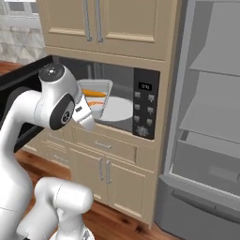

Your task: Place the tupperware containing the shrimp and carrot meal in the microwave. Close the microwave door and press the start button to reheat the meal.

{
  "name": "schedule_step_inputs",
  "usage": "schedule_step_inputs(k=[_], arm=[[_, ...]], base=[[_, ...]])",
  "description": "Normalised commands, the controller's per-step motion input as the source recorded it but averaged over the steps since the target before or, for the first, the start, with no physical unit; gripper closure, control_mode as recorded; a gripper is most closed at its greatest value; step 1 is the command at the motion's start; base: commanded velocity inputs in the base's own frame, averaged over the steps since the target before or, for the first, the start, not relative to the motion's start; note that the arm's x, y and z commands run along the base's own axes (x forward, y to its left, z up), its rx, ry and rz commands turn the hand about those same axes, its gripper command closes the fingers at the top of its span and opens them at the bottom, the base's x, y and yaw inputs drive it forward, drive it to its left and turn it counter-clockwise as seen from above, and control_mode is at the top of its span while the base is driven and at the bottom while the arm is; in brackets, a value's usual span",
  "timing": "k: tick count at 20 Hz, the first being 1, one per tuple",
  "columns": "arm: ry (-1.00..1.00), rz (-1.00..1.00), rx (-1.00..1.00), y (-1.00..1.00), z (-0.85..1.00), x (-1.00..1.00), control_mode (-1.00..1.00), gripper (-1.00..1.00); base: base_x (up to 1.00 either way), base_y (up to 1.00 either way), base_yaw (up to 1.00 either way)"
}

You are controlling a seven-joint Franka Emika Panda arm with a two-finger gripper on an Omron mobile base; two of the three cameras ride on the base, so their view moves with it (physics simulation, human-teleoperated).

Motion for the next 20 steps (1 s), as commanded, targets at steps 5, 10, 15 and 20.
schedule_step_inputs(k=[5, 10, 15, 20], arm=[[0.00, 0.00, 0.00, 0.00, 0.00, 0.00, 1.00, 1.00], [0.00, 0.00, 0.00, 0.00, 0.00, 0.00, 1.00, 1.00], [0.00, 0.00, 0.00, 0.00, 0.00, 0.00, 1.00, 1.00], [0.00, 0.00, 0.00, 0.00, 0.00, 0.00, 1.00, 1.00]], base=[[0.11, 0.11, 0.12], [0.00, 0.11, 0.11], [0.00, 0.14, 0.10], [0.05, 0.31, 0.06]])
